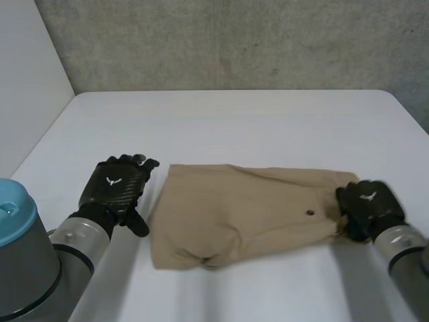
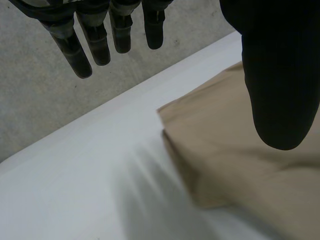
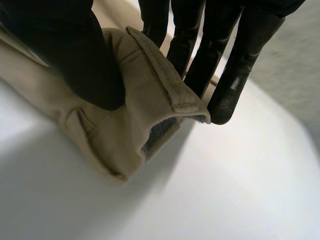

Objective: Fold the shorts.

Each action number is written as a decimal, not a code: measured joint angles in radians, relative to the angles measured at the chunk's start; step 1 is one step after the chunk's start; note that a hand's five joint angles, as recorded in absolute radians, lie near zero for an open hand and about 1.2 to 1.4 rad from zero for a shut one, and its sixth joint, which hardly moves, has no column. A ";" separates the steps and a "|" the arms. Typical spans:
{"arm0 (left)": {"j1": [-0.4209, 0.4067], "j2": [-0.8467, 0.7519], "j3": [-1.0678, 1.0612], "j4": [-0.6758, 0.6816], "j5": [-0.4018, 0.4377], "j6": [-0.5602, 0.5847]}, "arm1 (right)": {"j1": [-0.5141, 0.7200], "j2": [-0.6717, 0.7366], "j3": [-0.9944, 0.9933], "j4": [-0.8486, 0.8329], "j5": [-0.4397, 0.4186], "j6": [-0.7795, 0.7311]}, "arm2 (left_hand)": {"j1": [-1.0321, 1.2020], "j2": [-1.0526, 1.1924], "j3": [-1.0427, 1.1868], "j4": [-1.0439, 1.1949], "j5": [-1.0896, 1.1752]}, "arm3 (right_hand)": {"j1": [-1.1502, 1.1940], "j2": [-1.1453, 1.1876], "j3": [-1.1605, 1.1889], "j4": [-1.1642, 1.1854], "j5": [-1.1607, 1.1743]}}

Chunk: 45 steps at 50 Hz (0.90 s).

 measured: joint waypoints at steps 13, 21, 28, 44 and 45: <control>0.005 0.031 -0.018 -0.004 0.000 -0.001 | -0.227 -0.115 -0.065 0.176 -0.098 -0.334 | 0.000 0.000 0.000 0.000 0.000 | 0.020 0.000 0.000 0.000 0.001; 0.005 0.031 -0.025 -0.004 0.001 -0.001 | -0.099 -0.110 -0.207 0.223 -0.159 -0.459 | 0.000 0.000 0.000 0.000 0.000 | 0.031 0.000 0.007 0.002 0.003; 0.000 0.030 -0.027 -0.004 -0.001 -0.001 | 0.157 -0.060 -0.303 0.205 -0.178 -0.476 | 0.000 0.000 0.000 0.000 0.000 | 0.031 0.000 0.021 0.003 0.029; -0.004 0.033 -0.025 -0.004 -0.004 0.000 | 0.569 0.182 -0.349 0.185 -0.312 -0.515 | 0.000 0.000 0.000 0.000 0.000 | -0.675 -0.847 -0.779 -0.830 -0.728; -0.004 0.033 -0.025 -0.004 -0.004 0.000 | 0.569 0.182 -0.349 0.185 -0.312 -0.515 | 0.000 0.000 0.000 0.000 0.000 | -0.675 -0.847 -0.779 -0.830 -0.728</control>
